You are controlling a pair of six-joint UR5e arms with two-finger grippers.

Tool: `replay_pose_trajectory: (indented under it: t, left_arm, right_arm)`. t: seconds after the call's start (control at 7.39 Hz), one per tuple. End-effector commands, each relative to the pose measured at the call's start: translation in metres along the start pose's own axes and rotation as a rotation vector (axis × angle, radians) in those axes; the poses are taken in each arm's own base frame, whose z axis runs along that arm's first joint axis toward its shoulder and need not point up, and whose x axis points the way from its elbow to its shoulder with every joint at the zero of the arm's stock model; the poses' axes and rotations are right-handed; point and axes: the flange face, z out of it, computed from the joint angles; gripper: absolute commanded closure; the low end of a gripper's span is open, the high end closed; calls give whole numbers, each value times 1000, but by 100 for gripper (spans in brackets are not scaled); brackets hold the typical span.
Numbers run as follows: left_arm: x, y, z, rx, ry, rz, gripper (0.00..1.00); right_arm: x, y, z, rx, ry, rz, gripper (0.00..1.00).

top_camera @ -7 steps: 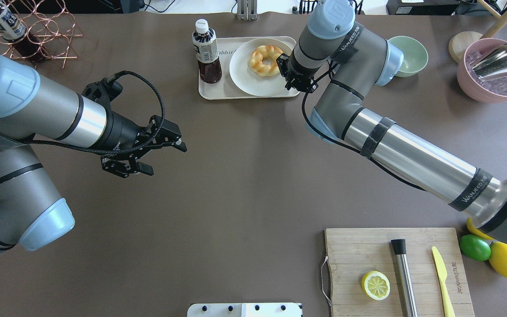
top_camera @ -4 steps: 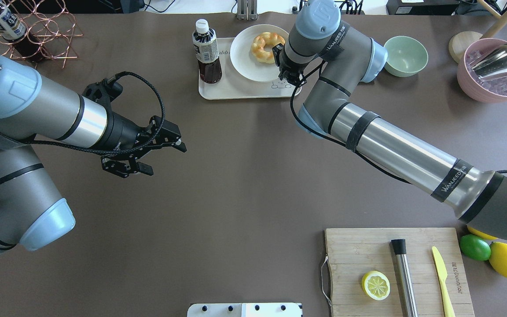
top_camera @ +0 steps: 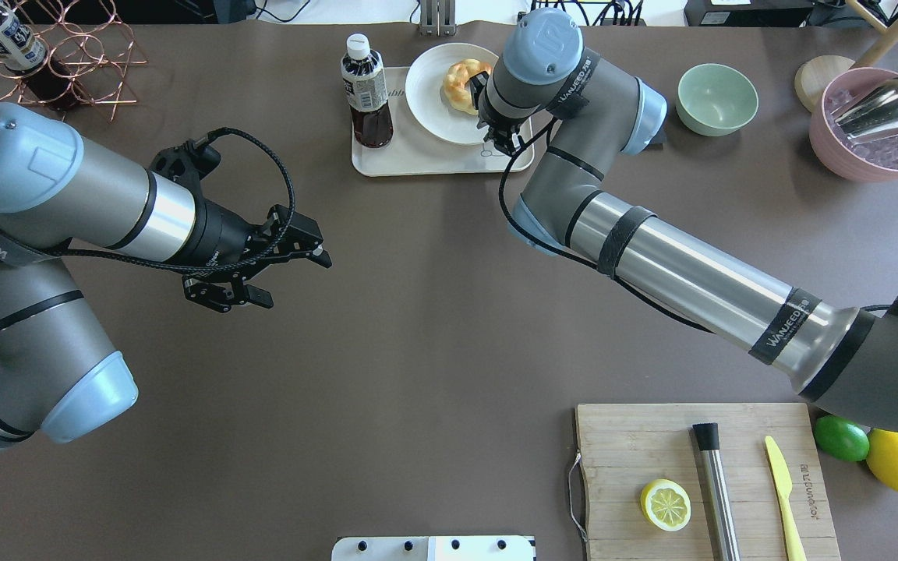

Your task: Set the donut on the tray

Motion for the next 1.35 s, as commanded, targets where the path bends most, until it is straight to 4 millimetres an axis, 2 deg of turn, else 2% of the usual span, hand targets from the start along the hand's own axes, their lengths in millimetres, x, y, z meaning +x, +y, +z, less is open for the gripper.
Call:
replay_pose_trajectory:
  t: [0.0,0.14,0.27,0.41,0.54,0.68,0.95,1.08,1.22]
  left_arm:
    - [-1,-5,-3,4,-2,-5,3]
    - [-2,-13,-11,15,2,-8,3]
    - [-14,-18,-13,23,-11,-16,3]
    - [-35,-32,-20,33,-37,28,3]
    - [-65,-55,-40,35,-64,68,3]
    - [-103,-72,-60,30,-97,154,3]
    - [-192,-102,-98,65,-194,345,3]
    - [-247,-116,-121,72,-255,446,3]
    - [-284,-126,-140,61,-290,545,3]
  right_arm:
    - [-8,9,-31,-59,-35,-159,0]
    - [-2,-20,-58,-120,-15,-203,0]
    - [13,-45,-82,-156,5,-258,0]
    - [36,-80,-107,-173,17,-343,0]
    - [74,-123,-129,-197,17,-451,0]
    - [123,-160,-147,-197,12,-555,0]
    - [238,-239,-186,-153,41,-805,0]
    - [276,-275,-202,-152,62,-880,0]
    - [306,-316,-220,-183,65,-940,0]
